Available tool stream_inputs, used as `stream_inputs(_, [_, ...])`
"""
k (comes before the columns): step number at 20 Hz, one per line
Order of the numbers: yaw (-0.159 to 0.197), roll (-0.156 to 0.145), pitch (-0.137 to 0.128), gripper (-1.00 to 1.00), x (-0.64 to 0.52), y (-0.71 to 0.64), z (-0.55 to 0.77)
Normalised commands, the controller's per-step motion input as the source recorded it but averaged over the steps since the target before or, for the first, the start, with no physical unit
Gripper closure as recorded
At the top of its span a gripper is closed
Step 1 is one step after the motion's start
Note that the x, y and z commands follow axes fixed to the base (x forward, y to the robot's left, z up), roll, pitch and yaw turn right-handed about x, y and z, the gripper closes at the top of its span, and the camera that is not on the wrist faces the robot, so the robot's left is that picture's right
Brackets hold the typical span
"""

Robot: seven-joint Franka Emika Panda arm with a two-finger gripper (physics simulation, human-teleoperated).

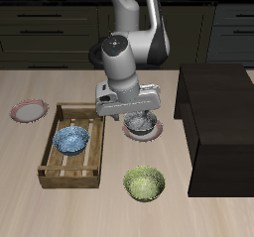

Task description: Place the black bowl onto the plate that is in the table center and place the green bowl onto the plate that is next to the blue bowl

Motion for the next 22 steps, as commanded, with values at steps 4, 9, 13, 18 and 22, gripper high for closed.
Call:
stream_inputs(4, [-0.014, 0.003, -0.111, -1.00, -0.04, 0.04, 0.73])
stream_inputs(9, [-0.004, -0.072, -0.054, -1.00, 0.02, -0.04, 0.54])
stream_inputs(13, [-0.010, -0.078, -0.008, -1.00, 0.06, -0.09, 0.31])
stream_inputs(18, [-0.016, -0.021, -0.047, -1.00, 0.05, 0.01, 0.38])
stream_inputs(22, [-0.030, 0.021, -0.051, -1.00, -0.06, 0.12, 0.46])
